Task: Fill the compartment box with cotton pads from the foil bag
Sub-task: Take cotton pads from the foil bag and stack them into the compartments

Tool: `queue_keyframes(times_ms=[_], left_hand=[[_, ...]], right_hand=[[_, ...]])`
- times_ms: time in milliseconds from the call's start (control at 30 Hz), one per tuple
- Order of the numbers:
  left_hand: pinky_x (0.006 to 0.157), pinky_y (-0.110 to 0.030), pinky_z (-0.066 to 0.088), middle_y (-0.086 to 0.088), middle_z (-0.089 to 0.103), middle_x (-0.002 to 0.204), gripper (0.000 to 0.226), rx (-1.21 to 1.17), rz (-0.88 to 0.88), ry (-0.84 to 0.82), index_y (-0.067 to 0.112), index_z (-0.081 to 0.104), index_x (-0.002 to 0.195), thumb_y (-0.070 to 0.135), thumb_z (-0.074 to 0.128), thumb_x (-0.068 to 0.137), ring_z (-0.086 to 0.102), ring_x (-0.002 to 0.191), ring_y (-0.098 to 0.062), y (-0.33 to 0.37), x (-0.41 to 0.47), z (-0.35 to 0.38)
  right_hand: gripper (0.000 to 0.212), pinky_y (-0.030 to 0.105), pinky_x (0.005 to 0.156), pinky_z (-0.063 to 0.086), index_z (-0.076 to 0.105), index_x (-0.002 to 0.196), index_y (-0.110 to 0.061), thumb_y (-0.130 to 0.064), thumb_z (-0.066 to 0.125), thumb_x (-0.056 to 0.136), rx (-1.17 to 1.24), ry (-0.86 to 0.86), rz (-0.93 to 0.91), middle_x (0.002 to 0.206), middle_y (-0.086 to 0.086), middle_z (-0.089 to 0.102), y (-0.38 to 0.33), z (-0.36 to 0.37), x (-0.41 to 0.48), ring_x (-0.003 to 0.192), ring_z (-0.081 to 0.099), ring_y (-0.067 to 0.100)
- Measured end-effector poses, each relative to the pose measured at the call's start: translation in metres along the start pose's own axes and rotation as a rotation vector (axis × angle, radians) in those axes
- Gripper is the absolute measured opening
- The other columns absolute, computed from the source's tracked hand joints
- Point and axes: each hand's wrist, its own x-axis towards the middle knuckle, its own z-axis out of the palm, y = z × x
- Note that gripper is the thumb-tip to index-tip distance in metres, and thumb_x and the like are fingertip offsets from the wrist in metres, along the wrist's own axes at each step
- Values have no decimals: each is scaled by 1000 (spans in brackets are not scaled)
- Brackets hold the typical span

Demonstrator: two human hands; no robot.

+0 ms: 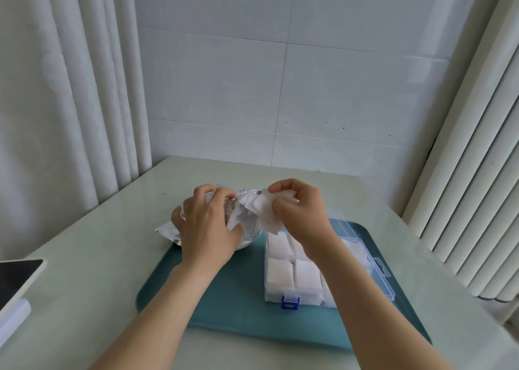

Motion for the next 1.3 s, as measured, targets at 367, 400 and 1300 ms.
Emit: queue_keyframes(times_ms=[367, 400, 1300], left_hand=[[92, -24, 50, 16, 73, 110, 40, -656, 3, -10, 28, 74, 107, 59, 54, 91, 64, 108, 0, 59, -16, -23], [88, -23, 54, 16, 76, 108, 43, -765, -58, -86, 29, 73, 109, 64, 56, 91, 69, 103, 1, 66, -18, -24], [83, -50, 66, -10, 80, 110, 19, -1128, -331, -444, 8, 74, 119, 15, 68, 103, 78, 104, -29, 61, -22, -7]], right_hand=[[32, 24, 61, 54, 75, 95, -16, 8, 56, 83, 243, 116, -96, 94, 7, 72, -7, -29, -16, 72, 64, 12], [33, 25, 61, 54, 74, 96, -15, 10, 56, 83, 254, 108, -118, 95, 8, 71, -9, -31, -20, 69, 63, 11], [30, 30, 77, 62, 74, 120, -27, -10, 75, 95, 328, 10, 1, 108, 7, 75, 16, -51, -36, 85, 73, 17]])
